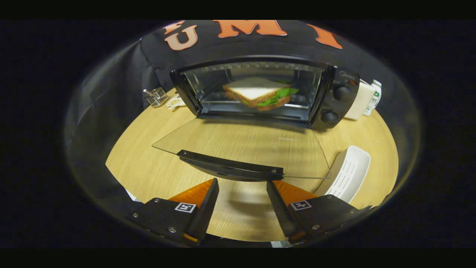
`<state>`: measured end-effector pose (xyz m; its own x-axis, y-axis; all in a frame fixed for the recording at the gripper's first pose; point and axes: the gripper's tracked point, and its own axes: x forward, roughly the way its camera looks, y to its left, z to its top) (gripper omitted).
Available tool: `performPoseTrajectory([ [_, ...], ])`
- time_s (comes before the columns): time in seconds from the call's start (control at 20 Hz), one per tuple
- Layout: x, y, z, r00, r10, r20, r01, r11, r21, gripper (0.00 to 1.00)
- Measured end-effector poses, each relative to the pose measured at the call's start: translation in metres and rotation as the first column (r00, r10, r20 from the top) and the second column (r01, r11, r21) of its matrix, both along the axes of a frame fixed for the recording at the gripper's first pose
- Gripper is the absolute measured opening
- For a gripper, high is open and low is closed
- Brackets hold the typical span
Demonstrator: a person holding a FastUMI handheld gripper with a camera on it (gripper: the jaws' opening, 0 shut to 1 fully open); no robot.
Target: Open the toaster oven, put the food inside, and close the toaster oven door.
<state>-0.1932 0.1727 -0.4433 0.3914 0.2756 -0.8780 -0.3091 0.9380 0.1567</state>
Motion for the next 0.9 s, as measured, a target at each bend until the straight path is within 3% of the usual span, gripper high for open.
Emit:
performPoseTrajectory([
  [0.35, 0.053, 0.014, 0.042, 0.993, 0.024, 0.116, -0.024, 1.0, 0.001, 0.76],
  [0.9, 0.138, 0.021, 0.095, 0.955, -0.015, 0.295, 0.015, 1.0, 0.003, 0.76],
])
